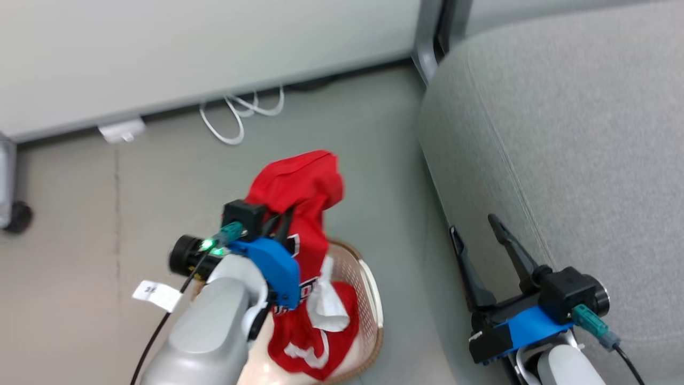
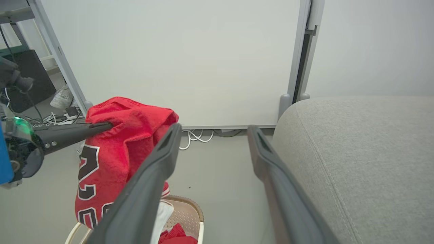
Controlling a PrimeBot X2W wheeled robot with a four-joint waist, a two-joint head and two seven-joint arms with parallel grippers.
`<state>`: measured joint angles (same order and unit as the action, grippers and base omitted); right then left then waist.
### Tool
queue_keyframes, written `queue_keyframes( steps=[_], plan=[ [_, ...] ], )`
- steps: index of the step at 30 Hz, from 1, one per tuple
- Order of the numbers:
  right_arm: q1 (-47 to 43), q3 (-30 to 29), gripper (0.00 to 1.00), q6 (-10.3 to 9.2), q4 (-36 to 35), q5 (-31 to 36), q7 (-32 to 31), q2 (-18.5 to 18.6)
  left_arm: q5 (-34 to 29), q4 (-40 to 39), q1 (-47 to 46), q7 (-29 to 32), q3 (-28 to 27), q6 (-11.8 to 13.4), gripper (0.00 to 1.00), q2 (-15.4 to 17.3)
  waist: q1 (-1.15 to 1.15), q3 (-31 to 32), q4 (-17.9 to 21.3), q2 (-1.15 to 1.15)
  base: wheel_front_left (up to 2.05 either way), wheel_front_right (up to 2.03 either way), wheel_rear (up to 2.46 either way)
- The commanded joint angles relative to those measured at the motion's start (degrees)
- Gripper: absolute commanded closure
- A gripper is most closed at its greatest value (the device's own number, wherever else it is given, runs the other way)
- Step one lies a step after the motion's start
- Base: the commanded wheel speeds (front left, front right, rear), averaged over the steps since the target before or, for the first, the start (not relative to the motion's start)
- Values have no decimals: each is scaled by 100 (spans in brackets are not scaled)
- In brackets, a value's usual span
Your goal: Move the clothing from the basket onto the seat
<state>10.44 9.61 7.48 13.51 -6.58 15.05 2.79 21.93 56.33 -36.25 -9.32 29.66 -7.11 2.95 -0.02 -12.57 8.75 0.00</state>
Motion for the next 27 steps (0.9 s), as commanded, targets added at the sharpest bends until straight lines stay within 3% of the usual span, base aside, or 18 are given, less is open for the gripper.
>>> queue_keyframes(
  steps=[1, 8, 17, 27],
  plan=[
    [-78, 18, 0, 3, 28, 13, 18, 18, 99, -144, 47, -2, 130, -39, 100, -7, 2, 420, -228, 0, 0, 0, 0],
    [-257, 151, 0, 3, 70, -24, -69, 17, 752, -967, -128, 138, 869, -41, 100, -4, 2, 851, -286, 0, 0, 0, 0],
    [-461, 224, 0, 3, -77, -131, -202, 17, 1274, -1720, -581, 285, 1717, 212, 100, -3, 2, 1068, -306, 0, 0, 0, 0],
    [-445, 441, 0, 3, -141, -157, -311, 17, 1769, -1896, -916, 200, 2249, 484, 100, -3, 2, 1048, -307, 0, 0, 0, 0]
  ],
)
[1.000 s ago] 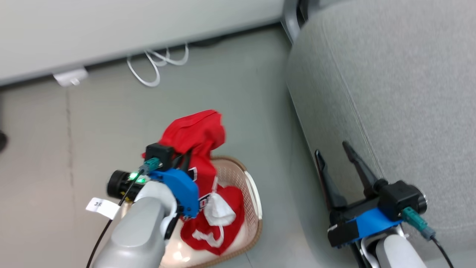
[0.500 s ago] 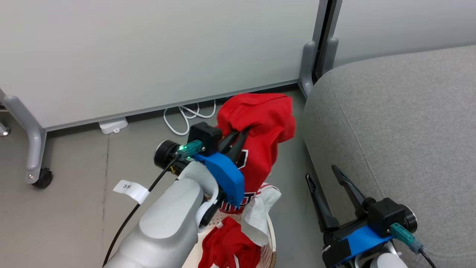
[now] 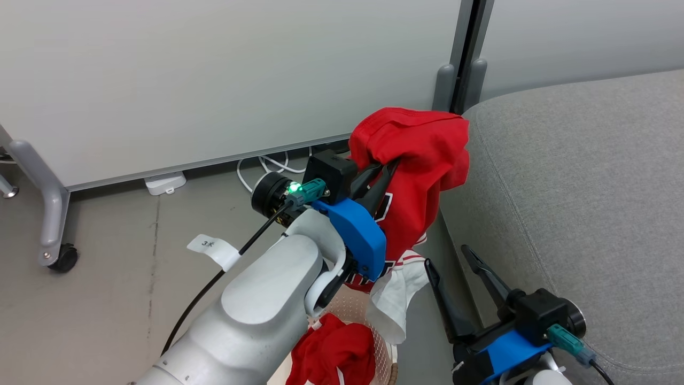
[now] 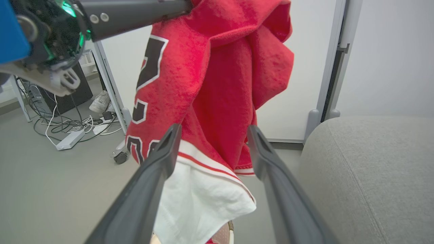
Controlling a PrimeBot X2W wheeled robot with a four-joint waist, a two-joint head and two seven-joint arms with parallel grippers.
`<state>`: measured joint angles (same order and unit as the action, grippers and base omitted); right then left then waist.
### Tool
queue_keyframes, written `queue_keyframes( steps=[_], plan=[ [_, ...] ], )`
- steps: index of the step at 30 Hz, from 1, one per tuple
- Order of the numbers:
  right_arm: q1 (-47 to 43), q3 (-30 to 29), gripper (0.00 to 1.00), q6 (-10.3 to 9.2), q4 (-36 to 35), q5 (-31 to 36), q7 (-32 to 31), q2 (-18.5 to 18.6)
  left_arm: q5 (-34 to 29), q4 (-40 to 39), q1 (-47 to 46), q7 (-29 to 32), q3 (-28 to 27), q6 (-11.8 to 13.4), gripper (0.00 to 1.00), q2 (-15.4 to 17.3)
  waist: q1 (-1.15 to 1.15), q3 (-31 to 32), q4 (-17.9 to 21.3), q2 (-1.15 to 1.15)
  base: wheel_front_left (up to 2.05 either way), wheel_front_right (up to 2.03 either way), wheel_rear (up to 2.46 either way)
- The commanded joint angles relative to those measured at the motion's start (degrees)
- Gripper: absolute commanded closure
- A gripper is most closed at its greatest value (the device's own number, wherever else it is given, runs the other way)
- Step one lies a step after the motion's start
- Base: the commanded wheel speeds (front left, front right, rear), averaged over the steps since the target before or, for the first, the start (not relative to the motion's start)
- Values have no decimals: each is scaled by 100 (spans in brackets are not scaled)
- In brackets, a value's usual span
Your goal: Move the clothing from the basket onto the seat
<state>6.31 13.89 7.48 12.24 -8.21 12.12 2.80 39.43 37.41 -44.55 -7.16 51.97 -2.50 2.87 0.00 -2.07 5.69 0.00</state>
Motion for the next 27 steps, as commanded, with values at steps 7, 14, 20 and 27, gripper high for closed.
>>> queue_keyframes(
  steps=[7, 14, 20, 27],
  plan=[
    [284, 417, 0, 3, 136, -122, -353, 16, 298, 107, -202, -96, 244, 114, 100, 5, 0, -47, 12, 0, 0, 0, 0],
    [970, 797, 0, 3, 714, -645, -799, 17, 527, 69, -321, -164, 511, 174, 100, 6, 0, -100, -12, 0, 0, 0, 0],
    [1573, 980, 0, 3, 1394, -768, -983, 16, 734, 27, -428, -212, 749, 204, 100, 3, 0, -113, -101, 0, 0, 0, 0],
    [2152, 1212, 0, 3, 2088, -751, -838, 15, 953, 47, -509, -303, 976, 256, 100, 4, 0, -70, -133, 0, 0, 0, 0]
  ],
)
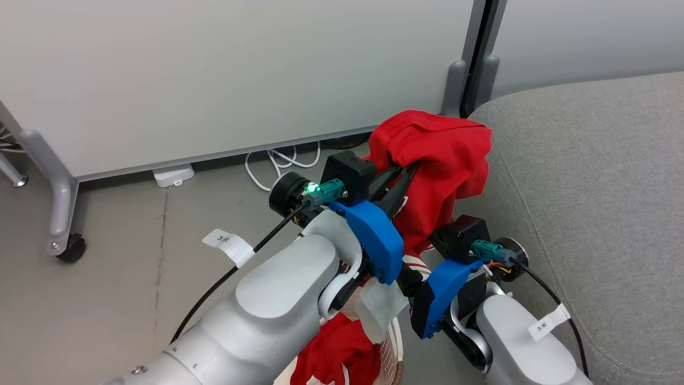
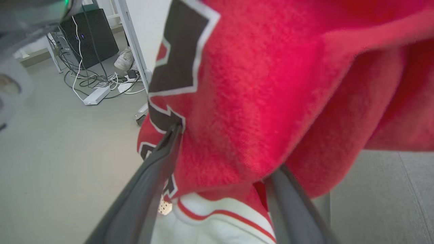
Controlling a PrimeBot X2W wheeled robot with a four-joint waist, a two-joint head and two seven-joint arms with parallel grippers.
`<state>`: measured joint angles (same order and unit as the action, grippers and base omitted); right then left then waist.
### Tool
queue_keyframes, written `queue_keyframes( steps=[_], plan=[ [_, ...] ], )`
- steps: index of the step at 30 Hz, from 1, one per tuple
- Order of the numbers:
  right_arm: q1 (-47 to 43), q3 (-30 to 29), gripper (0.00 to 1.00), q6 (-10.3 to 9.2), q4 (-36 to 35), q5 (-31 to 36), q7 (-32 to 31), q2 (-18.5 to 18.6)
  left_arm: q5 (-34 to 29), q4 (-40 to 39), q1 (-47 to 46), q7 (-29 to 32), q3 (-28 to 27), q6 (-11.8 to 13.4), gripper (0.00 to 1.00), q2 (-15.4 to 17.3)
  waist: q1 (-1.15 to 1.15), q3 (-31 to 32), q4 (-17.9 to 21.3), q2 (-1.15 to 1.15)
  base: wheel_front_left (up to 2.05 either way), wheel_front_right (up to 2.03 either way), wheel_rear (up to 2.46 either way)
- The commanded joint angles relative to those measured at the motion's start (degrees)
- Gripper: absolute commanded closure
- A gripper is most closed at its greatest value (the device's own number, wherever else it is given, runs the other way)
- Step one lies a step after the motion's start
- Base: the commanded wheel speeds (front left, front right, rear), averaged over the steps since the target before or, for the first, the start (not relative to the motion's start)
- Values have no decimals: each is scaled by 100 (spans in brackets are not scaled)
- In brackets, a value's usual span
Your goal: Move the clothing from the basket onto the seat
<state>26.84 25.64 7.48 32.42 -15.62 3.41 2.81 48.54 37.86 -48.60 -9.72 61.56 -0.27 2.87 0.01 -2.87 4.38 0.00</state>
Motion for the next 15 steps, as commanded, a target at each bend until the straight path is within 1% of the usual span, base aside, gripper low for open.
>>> queue_keyframes(
  steps=[1, 2, 3, 8, 15],
  plan=[
    [155, 78, 33, 3, 156, -33, 55, 14, 67, 5, -113, -64, 47, 30, 100, 4, -1, 21, -5, 0, 0, 0, 0],
    [205, 119, 77, 3, 231, -58, 75, 14, 101, 10, -118, -68, 80, 32, 100, 5, -1, 35, -8, 0, 0, 0, 0],
    [237, 185, 100, 3, 299, -77, 87, 14, 130, 15, -121, -79, 112, 38, 100, 4, -1, 49, -10, 0, 0, 0, 0],
    [261, 384, 100, 3, 527, -254, 201, 14, 255, 88, -121, -145, 222, 87, 100, 4, -1, 112, 2, 0, 0, 0, 0],
    [314, 465, 100, 3, 715, -315, 359, 14, 416, 196, -151, -215, 337, 105, 100, 5, -1, 184, 52, 0, 0, 0, 0]
  ],
)
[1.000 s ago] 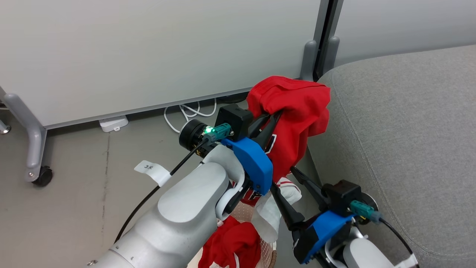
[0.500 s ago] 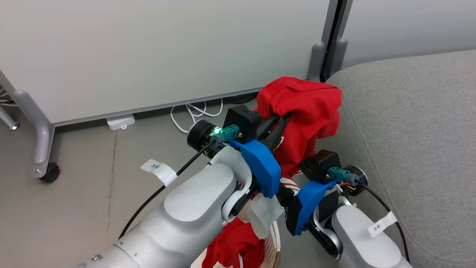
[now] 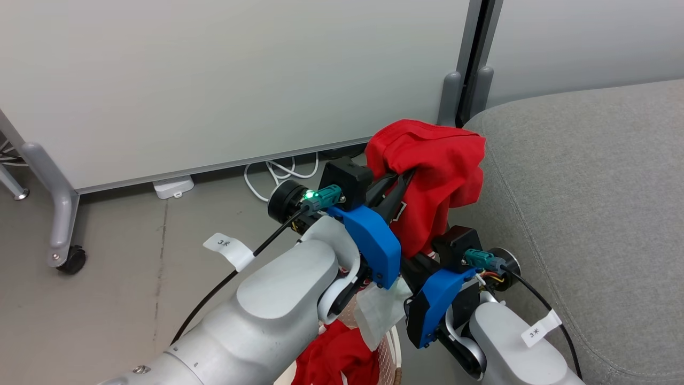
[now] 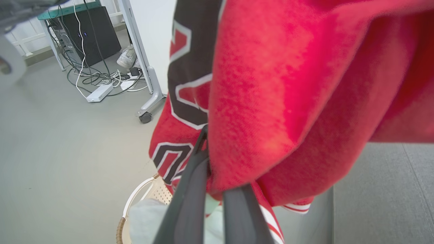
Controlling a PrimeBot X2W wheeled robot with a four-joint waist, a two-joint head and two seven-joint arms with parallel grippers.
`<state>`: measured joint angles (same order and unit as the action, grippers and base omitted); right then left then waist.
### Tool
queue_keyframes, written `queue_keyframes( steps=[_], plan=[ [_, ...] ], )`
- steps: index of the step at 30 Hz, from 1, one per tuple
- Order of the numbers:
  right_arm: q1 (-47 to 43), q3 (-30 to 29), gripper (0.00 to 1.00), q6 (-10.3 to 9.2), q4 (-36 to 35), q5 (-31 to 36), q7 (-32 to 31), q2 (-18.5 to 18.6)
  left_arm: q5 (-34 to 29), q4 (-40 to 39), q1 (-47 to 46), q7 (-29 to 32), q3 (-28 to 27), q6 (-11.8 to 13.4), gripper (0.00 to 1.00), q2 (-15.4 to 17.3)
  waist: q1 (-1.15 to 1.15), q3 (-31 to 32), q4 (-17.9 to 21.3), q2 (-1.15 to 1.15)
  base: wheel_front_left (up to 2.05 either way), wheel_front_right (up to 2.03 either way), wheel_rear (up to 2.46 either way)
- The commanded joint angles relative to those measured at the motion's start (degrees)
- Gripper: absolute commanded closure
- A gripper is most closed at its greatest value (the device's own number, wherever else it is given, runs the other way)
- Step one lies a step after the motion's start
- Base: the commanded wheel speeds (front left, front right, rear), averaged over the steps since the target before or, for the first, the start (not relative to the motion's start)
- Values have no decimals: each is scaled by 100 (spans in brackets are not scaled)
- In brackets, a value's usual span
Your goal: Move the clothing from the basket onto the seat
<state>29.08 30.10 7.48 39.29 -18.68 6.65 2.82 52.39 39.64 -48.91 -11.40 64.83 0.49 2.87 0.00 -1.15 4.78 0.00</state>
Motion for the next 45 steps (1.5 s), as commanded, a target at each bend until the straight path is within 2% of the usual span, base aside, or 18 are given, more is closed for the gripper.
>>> queue_keyframes(
  steps=[1, 2, 3, 4, 5, 6, 13, 18, 21, 29, 33, 39, 45],
  plan=[
    [105, 27, 100, 3, 35, -21, 52, 12, 61, 29, -125, -59, 25, 31, 100, 4, 0, 18, 17, 0, 0, 0, 0],
    [117, 34, 100, 3, 49, -31, 64, 12, 76, 40, -124, -65, 38, 35, 100, 4, 0, 24, 22, 0, 0, 0, 0],
    [127, 41, 100, 3, 58, -44, 81, 12, 100, 46, -124, -71, 55, 42, 89, 4, 0, 31, 26, 0, 0, 0, 0],
    [133, 38, 100, 3, 59, -50, 110, 12, 111, 54, -128, -83, 73, 45, 61, 5, 0, 35, 30, 0, 0, 0, 0],
    [136, 37, 100, 3, 68, -49, 114, 12, 131, 63, -133, -86, 92, 52, 24, 4, 0, 38, 33, 0, 0, 0, 0],
    [137, 35, 100, 3, 77, -46, 126, 12, 150, 76, -135, -100, 112, 63, 0, 5, 0, 41, 34, 0, 0, 0, 0],
    [178, -22, 100, 3, 106, -26, 194, 12, 210, 182, -121, -203, 179, 90, 0, 5, 0, 54, 29, 0, 0, 0, 0],
    [178, -121, 100, 3, 100, 25, 228, 12, 189, 257, 31, -312, 36, 94, 0, 29, 0, 47, 6, 0, 0, 0, 0],
    [150, -253, 100, 3, 48, 104, 270, 12, 137, 187, 184, -370, -179, 128, 0, 149, 0, 19, -30, 0, 0, 0, 0],
    [-94, -630, 100, 3, -303, 405, 251, 12, -793, -878, 1113, -384, -1403, 363, 0, 680, 0, -56, -101, 0, 0, 0, 0],
    [-241, -826, 100, 3, -582, 537, 158, 12, -1341, -1432, 1823, -384, -2002, 372, 0, 900, 0, -75, -88, 0, 0, 0, 0],
    [-465, -1092, 100, 3, -1071, 732, -41, 12, -2054, -2148, 2804, -382, -2935, 243, 0, 1035, 0, -127, -34, 0, 0, 0, 0],
    [-716, -1265, 100, 3, -1555, 840, -241, 12, -2596, -2530, 3673, -382, -3704, 12, 0, 991, 0, -165, 52, 0, 0, 0, 0]
  ],
)
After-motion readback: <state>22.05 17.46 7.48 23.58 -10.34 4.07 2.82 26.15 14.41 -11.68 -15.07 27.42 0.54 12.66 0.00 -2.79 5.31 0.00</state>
